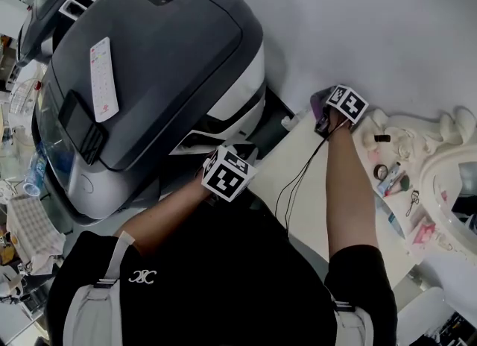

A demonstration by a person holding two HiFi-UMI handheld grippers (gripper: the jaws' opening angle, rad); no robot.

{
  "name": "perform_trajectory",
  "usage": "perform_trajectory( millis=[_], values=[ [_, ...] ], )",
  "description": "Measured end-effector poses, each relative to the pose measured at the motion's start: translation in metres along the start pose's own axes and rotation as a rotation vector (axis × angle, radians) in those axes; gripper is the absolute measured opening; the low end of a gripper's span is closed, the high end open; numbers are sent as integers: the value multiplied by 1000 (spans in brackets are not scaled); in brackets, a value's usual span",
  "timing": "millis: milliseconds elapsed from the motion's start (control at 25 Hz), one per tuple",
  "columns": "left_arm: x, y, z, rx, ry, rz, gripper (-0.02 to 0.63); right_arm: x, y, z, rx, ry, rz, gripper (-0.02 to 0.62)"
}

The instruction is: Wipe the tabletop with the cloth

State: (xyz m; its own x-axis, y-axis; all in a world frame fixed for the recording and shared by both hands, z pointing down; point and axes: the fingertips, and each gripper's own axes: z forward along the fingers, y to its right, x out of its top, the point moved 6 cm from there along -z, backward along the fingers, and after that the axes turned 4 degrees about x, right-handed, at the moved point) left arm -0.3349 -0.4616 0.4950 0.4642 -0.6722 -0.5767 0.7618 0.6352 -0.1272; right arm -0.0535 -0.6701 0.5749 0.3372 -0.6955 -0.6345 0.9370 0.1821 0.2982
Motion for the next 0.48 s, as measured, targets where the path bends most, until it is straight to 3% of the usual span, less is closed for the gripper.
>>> perform_trajectory(
  millis=[200,480],
  values=[
    [-2,-1,-3,5,7,-20,5,-17,-19,-9,25,-16,-144,41],
    [-1,3,-4,9,26,-40,5,-38,-29,-22,84,-50,-147,41]
  ],
)
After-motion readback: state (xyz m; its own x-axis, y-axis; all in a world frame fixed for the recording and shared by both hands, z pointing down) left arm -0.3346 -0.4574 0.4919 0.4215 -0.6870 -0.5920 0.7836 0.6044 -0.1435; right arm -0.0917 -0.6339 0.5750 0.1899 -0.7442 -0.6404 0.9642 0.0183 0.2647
